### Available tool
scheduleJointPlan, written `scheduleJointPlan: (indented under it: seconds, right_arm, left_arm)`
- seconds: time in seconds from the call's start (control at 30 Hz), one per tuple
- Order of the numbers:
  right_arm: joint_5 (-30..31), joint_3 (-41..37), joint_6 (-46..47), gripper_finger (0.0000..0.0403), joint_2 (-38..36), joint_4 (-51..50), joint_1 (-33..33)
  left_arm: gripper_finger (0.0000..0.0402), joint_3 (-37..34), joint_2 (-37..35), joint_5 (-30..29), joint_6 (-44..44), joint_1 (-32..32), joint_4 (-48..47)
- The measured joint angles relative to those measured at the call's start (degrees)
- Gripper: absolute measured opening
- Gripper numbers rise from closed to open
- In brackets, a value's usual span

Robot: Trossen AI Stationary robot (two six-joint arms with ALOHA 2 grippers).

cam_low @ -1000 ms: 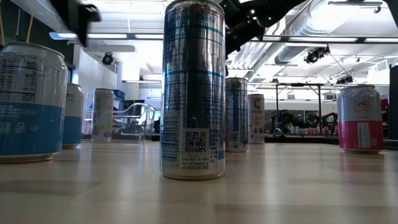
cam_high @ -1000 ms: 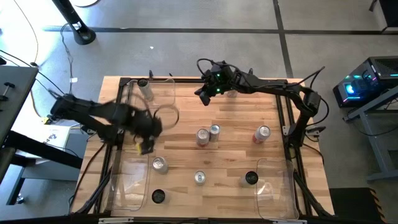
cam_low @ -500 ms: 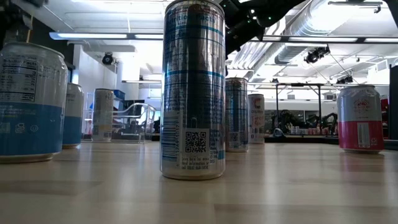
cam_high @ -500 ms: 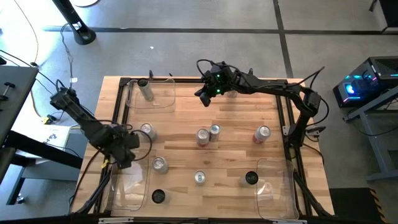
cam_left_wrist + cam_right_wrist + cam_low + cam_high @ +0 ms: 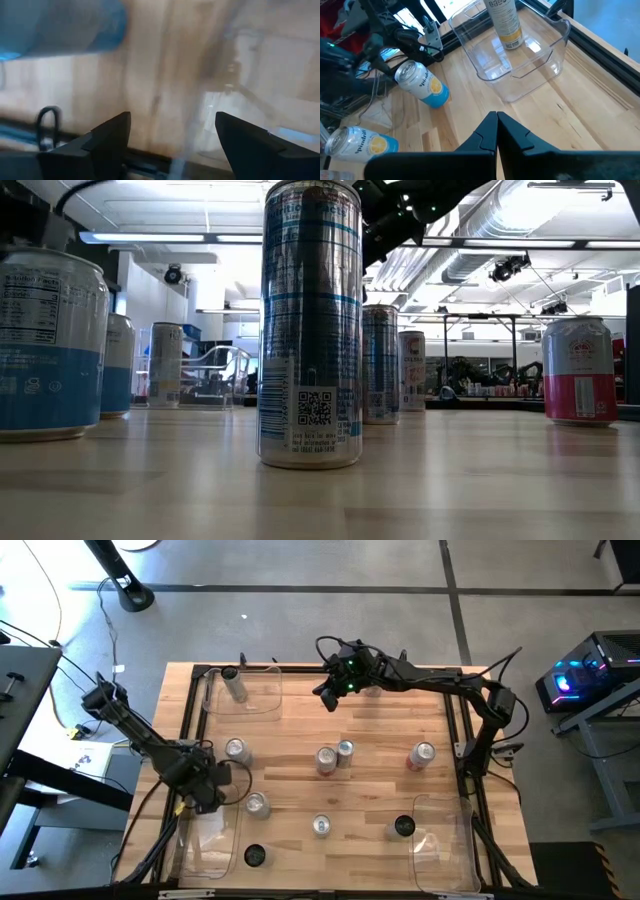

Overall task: Sort soda cans
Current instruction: Move the bottom left transparent bin to the top center of the table

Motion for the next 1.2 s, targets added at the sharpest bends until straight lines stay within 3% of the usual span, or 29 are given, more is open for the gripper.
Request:
scheduleJointPlan:
  seconds: [0.17,0.27,0.37,0.43,0.7,0.87,1.2]
  right_arm:
    - [0.02,0.0,0.34,0.0,0.0,0.14,0.0]
    - [0.02,0.0,0.34,0.0,0.0,0.18,0.0]
    - [0.02,0.0,0.34,0.0,0.0,0.18,0.0]
    - [0.02,0.0,0.34,0.0,0.0,0.21,0.0]
    - [0.04,0.0,-0.25,0.0,0.0,0.34,0.0]
    - [0.04,-0.02,-0.54,0.0,0.0,0.34,0.0]
    - [0.02,-0.02,-0.53,0.0,0.0,0.21,0.0]
  left_arm:
    - [0.0223,-2.41,0.25,4.76,-3.99,0.96,1.82]
    - [0.0146,-2.52,0.2,5.31,-3.79,0.94,5.59]
    - [0.0045,-2.52,0.19,5.95,-2.45,0.96,7.93]
    - [0.0015,-2.43,0.07,7.95,-3.57,1.25,7.8]
    - [0.0003,0.15,-3.35,12.22,-4.86,0.37,6.71]
    - [0.0002,2.34,-6.05,13.38,-4.54,0.37,0.77]
    - [0.0001,11.34,-9.04,24.49,-2.01,0.4,-3.74]
